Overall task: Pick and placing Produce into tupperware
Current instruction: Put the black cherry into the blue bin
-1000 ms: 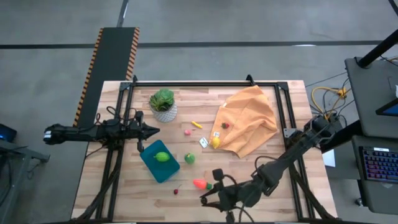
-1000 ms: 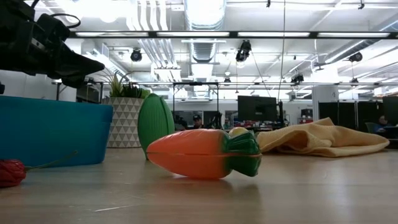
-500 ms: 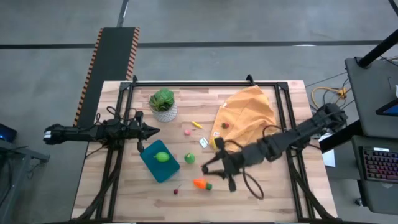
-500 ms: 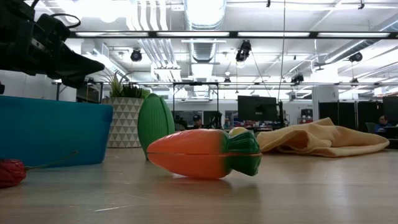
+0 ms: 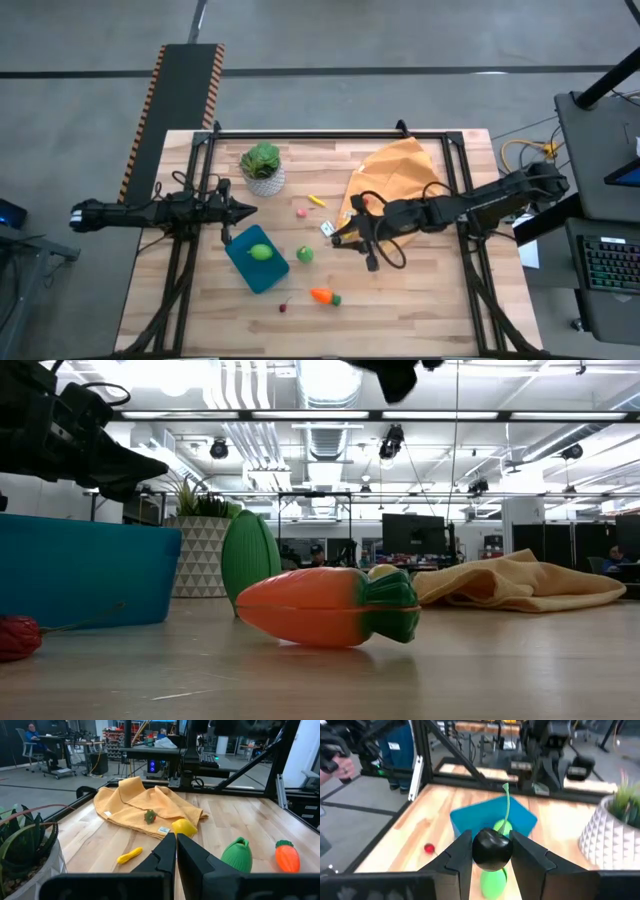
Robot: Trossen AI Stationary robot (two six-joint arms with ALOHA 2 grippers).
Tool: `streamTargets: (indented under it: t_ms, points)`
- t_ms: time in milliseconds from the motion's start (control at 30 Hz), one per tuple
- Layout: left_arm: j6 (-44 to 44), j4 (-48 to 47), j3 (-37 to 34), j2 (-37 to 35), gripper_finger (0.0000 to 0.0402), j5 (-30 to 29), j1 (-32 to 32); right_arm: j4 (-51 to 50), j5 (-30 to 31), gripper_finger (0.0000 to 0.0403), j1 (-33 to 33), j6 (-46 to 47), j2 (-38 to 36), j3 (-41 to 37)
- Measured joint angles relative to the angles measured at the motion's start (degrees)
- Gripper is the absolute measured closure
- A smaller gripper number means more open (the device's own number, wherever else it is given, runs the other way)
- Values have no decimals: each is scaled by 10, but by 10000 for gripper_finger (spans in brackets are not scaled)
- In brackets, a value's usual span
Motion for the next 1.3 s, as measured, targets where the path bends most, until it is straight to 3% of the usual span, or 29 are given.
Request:
streamTargets:
  t_ms: [400,700,900,1300]
  points:
    - [0,0,0,0,402,0,0,19,0,296,-1,62,14,-46]
    - [0,1,0,0,402,0,0,130,-15,296,-2,67,105,-43]
    - [0,0,0,0,402,0,0,137,-39,296,-2,65,185,23]
    - [0,0,0,0,402,0,0,69,-81,296,-5,11,348,240]
